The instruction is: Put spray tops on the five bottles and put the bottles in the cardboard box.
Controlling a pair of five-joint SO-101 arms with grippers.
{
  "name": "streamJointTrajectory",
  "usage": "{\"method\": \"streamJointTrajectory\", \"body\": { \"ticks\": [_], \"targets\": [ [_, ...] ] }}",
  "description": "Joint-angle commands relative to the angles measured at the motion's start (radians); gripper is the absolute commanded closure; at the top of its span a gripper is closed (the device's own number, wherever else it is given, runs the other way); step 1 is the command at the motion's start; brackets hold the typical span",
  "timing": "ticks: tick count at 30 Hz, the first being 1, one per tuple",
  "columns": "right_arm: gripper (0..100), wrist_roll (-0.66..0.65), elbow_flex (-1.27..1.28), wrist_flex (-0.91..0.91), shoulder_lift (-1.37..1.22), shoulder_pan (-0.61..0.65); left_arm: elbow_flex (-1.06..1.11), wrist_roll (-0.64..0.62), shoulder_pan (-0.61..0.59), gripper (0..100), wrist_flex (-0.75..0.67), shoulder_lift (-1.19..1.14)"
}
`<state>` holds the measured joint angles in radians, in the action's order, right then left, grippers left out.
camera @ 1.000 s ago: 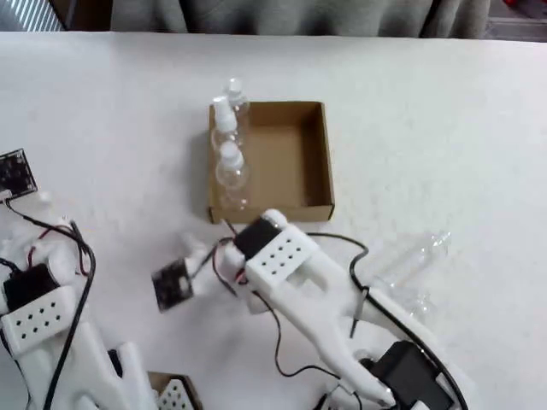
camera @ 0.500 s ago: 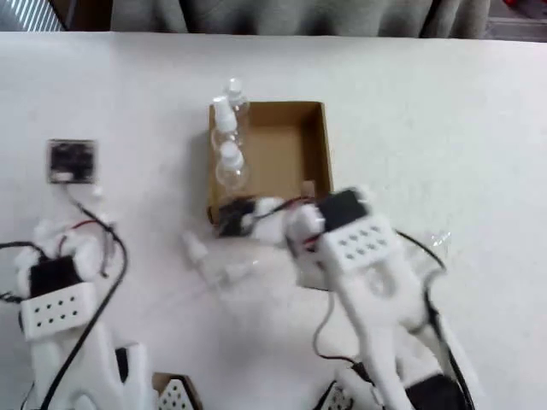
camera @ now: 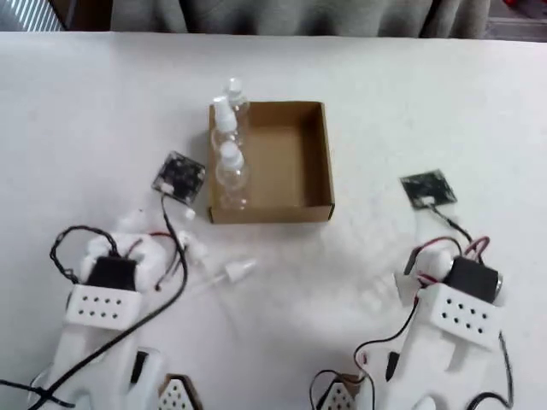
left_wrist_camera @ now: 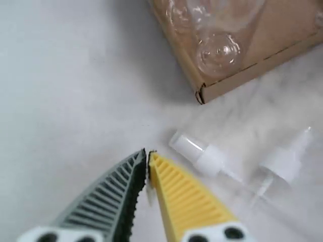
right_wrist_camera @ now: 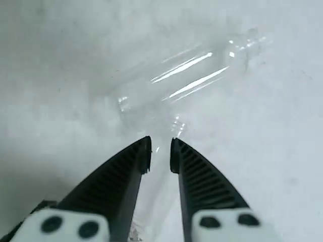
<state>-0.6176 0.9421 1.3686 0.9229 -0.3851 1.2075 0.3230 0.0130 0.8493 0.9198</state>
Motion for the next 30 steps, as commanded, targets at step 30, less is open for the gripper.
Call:
{"method": "streamJointTrajectory", "body": {
  "ticks": [30],
  "targets": [
    [61.6,1.157,-0.255,-0.328,-0.532,0.077,0.173,0.005,0.021,98,-0.311,-0.004]
  ]
}}
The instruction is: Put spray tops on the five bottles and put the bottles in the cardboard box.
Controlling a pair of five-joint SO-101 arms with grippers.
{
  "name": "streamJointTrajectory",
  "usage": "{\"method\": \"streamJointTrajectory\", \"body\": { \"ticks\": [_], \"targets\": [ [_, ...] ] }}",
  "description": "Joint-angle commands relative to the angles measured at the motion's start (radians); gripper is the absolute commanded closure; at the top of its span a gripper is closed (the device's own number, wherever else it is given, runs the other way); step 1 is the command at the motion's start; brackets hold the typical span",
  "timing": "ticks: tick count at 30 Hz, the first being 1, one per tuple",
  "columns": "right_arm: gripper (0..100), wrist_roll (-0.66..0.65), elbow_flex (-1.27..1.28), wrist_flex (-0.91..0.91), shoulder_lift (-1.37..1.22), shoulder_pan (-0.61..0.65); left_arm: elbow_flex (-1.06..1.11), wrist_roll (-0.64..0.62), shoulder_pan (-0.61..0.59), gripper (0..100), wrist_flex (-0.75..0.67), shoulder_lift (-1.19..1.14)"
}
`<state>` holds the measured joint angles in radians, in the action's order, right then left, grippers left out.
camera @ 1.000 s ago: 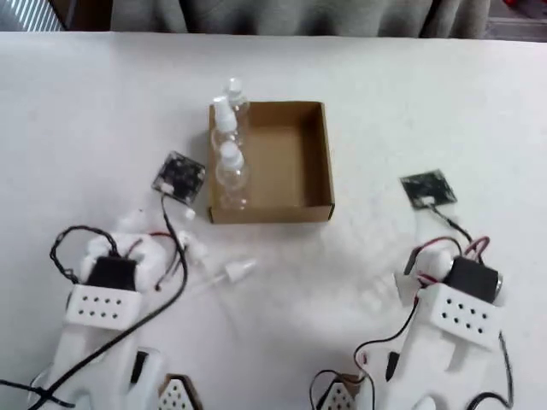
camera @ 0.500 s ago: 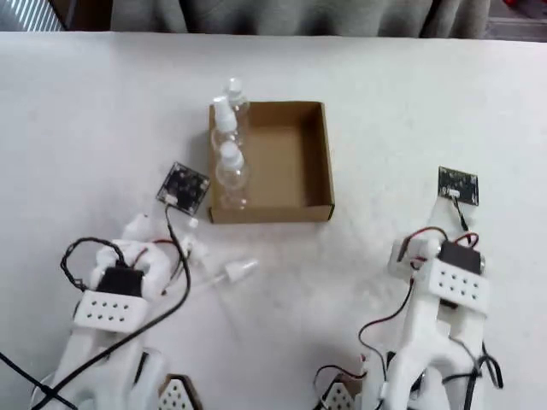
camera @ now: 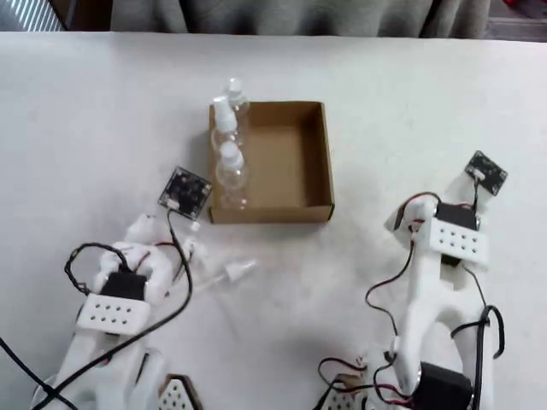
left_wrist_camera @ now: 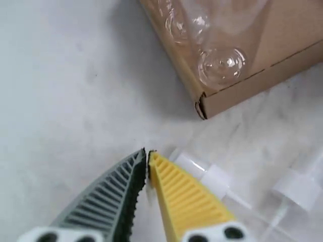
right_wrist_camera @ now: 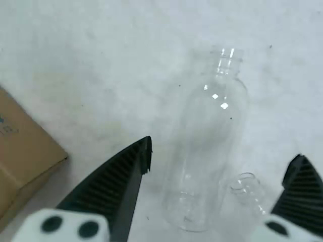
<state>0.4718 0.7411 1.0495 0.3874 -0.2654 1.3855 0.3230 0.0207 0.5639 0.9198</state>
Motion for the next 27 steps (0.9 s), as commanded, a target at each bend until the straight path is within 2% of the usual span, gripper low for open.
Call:
{"method": "streamJointTrajectory", "body": {
  "ticks": [1,4,11,22,27],
  "targets": [
    [61.6,0.084,-0.054,-0.010,0.002,-0.054,-0.005,0.005,0.013,98,-0.026,-0.004],
    [61.6,0.106,-0.041,-0.024,-0.013,-0.054,-0.005,0.006,0.013,98,-0.026,-0.004],
    [65.8,0.097,-0.068,-0.189,-0.170,-0.035,-0.005,0.009,0.013,98,-0.023,-0.004],
    [66.4,0.041,-0.199,-0.209,-0.390,-0.044,-0.003,0.009,0.013,98,-0.018,-0.004],
    [62.5,0.040,-0.238,-0.186,-0.423,-0.041,-0.003,0.006,0.012,98,-0.017,-0.004]
  ]
}}
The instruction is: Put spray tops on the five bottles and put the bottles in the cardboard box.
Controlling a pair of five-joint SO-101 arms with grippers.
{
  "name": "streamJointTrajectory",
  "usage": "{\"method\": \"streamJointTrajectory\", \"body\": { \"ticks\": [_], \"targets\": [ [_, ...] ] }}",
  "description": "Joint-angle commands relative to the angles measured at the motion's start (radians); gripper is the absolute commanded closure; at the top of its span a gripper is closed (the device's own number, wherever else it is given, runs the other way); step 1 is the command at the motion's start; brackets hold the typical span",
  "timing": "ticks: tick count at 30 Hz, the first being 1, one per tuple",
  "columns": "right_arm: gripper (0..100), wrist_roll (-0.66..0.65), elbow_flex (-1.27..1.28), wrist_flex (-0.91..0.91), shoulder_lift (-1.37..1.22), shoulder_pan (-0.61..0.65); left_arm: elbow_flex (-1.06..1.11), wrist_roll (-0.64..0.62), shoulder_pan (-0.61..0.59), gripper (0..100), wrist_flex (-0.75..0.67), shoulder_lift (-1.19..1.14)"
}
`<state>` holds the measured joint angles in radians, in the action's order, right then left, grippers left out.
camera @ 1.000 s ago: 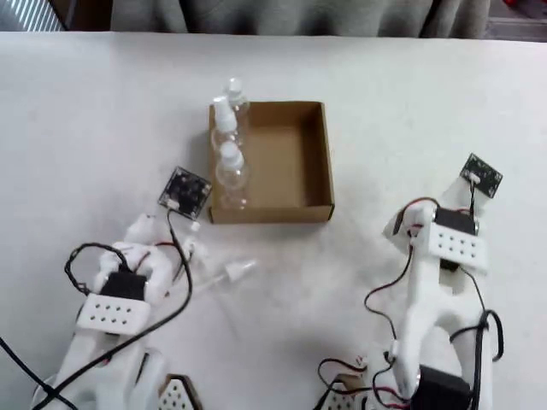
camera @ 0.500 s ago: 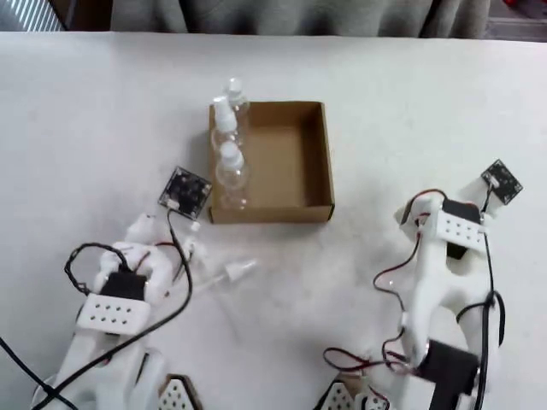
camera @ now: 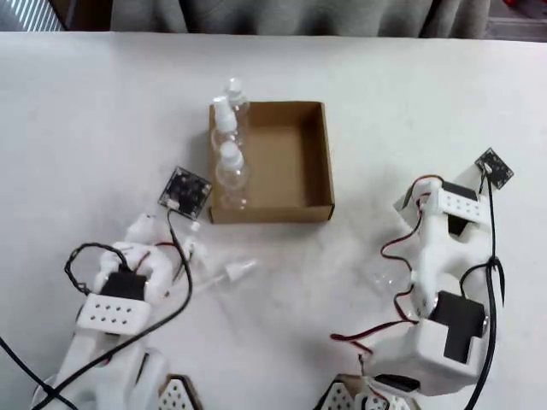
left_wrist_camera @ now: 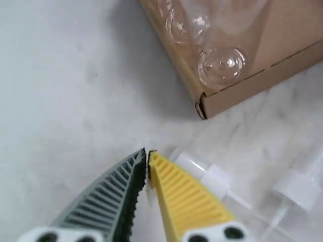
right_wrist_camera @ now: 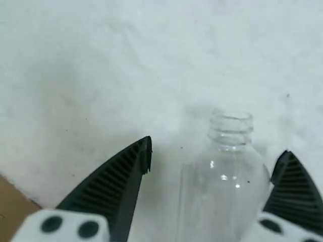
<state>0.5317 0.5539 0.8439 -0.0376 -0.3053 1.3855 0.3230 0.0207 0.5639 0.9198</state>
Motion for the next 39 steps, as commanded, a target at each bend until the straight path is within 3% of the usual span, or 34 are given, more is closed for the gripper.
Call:
{"method": "streamJointTrajectory", "body": {
  "ticks": [1,12,15,19,23,27,34,39],
  "targets": [
    [62.2,-0.020,-0.052,0.016,-0.001,-0.001,-0.003,0.006,0.012,98,-0.017,-0.004],
    [64.7,-0.021,-0.124,0.022,-0.094,0.001,-0.003,0.008,0.012,98,0.002,-0.004],
    [78.9,-0.028,-0.137,0.021,-0.111,-0.007,-0.003,0.008,0.012,98,0.002,-0.004],
    [98.5,-0.239,-0.167,0.022,-0.116,-0.004,-0.003,0.008,0.008,98,0.002,-0.004],
    [96.8,-0.204,-0.167,0.021,-0.110,-0.042,-0.003,0.009,0.007,98,0.002,-0.004],
    [96.1,-0.264,-0.167,0.016,-0.116,-0.045,-0.003,0.009,0.008,98,0.002,-0.004],
    [82.3,-0.279,-0.229,0.021,-0.116,-0.010,-0.003,0.008,0.005,98,0.002,-0.004],
    [78.6,-0.485,-0.359,0.059,-0.116,0.008,-0.003,0.006,0.004,98,0.002,-0.004]
  ]
}}
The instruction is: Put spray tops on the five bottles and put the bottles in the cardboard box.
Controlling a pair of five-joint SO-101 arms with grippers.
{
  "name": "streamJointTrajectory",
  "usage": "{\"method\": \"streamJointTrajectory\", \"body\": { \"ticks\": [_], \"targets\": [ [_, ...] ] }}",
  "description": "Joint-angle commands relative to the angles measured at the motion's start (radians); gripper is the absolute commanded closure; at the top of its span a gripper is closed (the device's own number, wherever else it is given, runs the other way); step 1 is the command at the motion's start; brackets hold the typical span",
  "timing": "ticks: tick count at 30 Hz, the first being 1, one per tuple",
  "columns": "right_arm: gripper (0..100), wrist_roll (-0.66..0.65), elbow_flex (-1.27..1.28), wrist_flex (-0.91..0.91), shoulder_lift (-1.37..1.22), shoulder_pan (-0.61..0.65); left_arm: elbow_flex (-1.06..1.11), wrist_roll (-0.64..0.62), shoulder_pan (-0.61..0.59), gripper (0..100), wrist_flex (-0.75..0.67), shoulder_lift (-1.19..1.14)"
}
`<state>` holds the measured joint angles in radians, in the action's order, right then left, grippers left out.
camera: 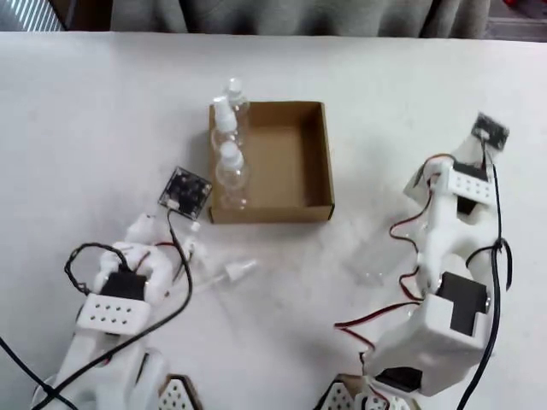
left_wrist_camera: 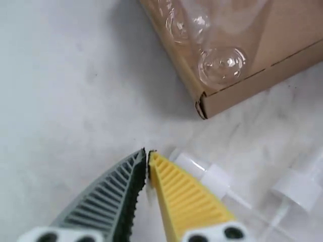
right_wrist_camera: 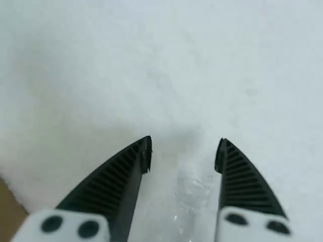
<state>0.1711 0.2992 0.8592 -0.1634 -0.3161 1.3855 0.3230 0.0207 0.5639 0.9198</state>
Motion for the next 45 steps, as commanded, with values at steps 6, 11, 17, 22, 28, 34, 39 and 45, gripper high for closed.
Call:
{"method": "streamJointTrajectory", "body": {
  "ticks": [6,11,17,22,28,34,39,45],
  "targets": [
    [78.6,-0.049,-0.219,0.369,0.018,0.002,-0.003,0.009,0.002,98,0.002,-0.004],
    [78.3,0.023,-0.218,0.510,0.019,0.018,0.000,0.011,0.008,98,0.000,-0.004],
    [78.3,0.025,-0.216,0.561,0.019,0.068,0.012,0.012,0.010,98,-0.006,-0.002],
    [75.3,0.025,-0.204,0.567,0.019,0.093,0.012,0.012,0.010,98,-0.006,-0.002],
    [74.3,0.071,-0.103,0.496,0.019,0.105,0.012,0.012,0.010,98,-0.006,-0.002],
    [74.3,0.110,-0.014,0.366,0.008,0.101,0.014,0.012,0.010,98,-0.006,-0.002],
    [74.5,0.129,-0.006,0.331,-0.004,0.101,0.014,0.012,0.010,98,-0.006,-0.002],
    [75.4,0.106,-0.074,0.340,-0.124,0.096,0.014,0.012,0.008,98,-0.005,-0.002]
  ]
}}
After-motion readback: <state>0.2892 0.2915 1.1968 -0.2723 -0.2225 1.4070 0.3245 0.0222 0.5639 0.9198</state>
